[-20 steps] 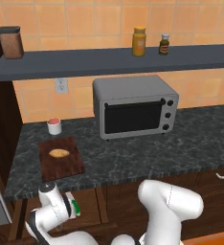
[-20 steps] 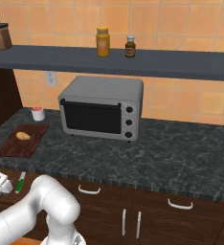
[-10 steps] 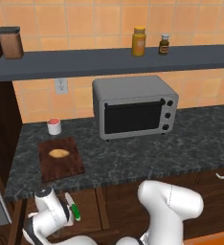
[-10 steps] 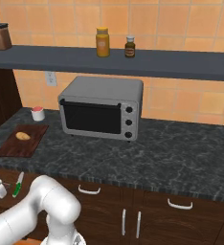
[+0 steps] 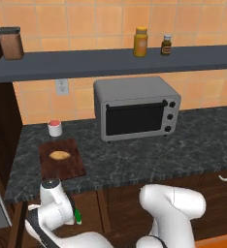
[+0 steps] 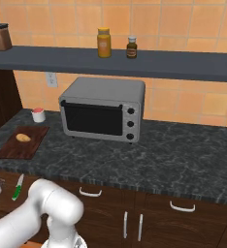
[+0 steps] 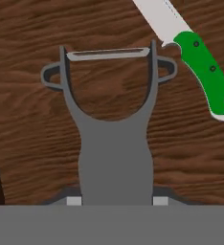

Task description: Place the appropriate cutting tool for cutting the potato skin on the cutting board.

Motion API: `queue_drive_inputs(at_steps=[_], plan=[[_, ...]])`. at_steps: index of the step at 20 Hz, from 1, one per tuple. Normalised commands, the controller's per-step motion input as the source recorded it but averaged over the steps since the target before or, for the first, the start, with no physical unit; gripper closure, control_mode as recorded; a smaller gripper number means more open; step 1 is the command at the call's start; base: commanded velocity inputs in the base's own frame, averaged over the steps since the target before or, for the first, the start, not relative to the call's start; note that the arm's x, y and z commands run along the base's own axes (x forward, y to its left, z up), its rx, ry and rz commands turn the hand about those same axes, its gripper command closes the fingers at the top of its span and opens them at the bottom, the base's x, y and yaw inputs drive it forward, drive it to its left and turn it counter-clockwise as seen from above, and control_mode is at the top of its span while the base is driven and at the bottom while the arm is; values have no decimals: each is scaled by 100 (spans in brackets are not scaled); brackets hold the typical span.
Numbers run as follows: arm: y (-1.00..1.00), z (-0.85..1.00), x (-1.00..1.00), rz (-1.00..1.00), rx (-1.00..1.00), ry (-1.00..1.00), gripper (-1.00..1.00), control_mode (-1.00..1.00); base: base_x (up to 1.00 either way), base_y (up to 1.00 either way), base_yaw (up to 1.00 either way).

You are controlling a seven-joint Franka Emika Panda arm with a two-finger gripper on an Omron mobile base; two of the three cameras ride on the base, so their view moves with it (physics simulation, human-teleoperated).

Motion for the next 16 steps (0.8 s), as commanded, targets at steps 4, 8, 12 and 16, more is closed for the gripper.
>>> queue_drive_inputs(at_steps=[4,8,12,16], plan=[[-3,100,-69,-11,7,0,100,-100,0,0,0],[-7,100,-77,-12,1,0,100,-100,0,0,0],[-49,88,-58,-16,0,-1,100,-100,0,0,0],[-75,97,-9,-15,0,-8,100,-100,0,0,0]])
